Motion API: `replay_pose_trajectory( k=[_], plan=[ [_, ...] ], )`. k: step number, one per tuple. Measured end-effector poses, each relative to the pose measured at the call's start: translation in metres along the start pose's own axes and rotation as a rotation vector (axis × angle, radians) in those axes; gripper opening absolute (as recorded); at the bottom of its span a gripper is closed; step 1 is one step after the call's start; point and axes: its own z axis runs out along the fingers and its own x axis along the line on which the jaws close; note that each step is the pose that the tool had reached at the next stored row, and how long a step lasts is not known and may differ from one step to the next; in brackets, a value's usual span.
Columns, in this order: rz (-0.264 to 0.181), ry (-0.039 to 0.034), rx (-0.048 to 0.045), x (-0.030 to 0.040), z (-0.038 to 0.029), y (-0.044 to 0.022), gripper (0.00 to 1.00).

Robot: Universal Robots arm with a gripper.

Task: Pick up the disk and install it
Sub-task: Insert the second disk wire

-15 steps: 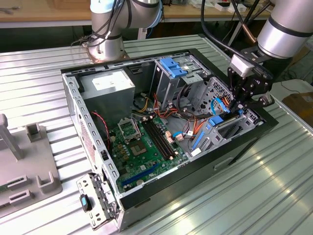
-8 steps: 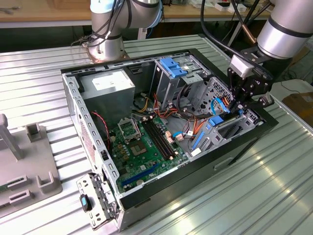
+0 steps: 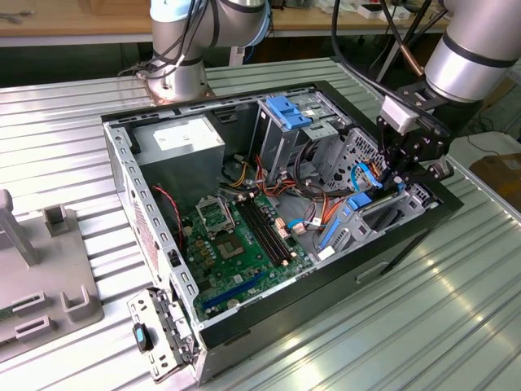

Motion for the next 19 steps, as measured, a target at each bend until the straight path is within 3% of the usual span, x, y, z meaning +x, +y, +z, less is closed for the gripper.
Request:
replay_pose_trajectory(
  k=[6, 7, 10, 12, 19],
  plan=[
    [0.0, -0.0006, 0.0, 0.0, 0.0005, 0.0001, 0.18],
    [0.0, -0.0002, 0.0, 0.0, 0.0003, 0.0, 0.24],
    [0.0, -0.0003, 0.0, 0.0, -0.0022, -0.0002, 0.24],
    [0.0, -0.0002, 0.0, 0.0, -0.0126, -0.0012, 0.24],
    [0.0, -0.0002, 0.0, 0.0001, -0.0344, -0.0032, 0.24]
  ],
)
